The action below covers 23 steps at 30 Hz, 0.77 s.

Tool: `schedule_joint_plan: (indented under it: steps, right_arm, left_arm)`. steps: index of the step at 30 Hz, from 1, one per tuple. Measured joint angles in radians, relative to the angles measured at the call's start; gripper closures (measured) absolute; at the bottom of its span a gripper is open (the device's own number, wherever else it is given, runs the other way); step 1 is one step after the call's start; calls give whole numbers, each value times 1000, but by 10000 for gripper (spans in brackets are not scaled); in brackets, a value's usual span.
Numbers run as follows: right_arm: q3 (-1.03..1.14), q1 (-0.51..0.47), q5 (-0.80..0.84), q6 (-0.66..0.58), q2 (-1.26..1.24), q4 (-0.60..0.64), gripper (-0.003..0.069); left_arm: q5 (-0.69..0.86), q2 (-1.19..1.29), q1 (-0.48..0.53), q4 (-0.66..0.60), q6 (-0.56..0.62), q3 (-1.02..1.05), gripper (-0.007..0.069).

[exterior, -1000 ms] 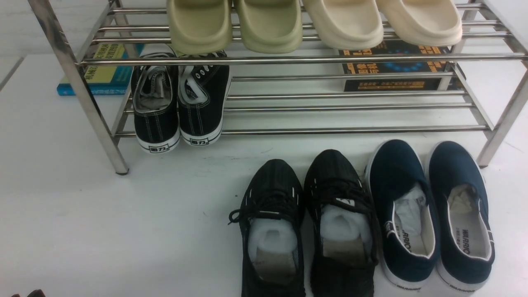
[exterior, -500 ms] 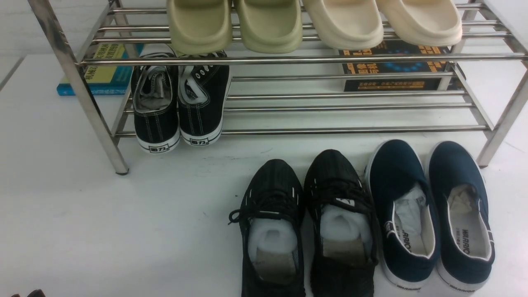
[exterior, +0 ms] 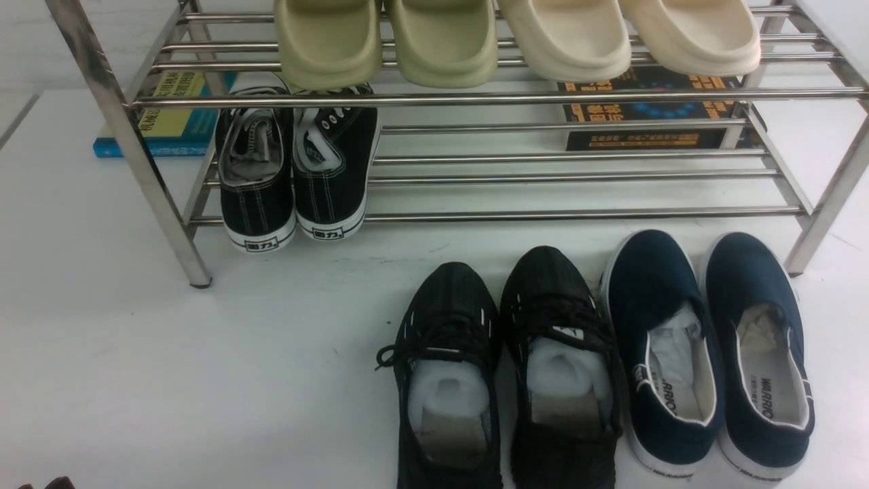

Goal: Take the shoes off the shelf with your hand on the white table.

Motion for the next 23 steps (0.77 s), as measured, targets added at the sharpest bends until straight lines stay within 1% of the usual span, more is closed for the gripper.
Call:
schedule_joint_plan:
  steps: [23]
  right_arm:
    - [0, 0, 0, 0, 0, 0, 540]
  left_arm:
    - [0, 0, 0, 0, 0, 0, 382]
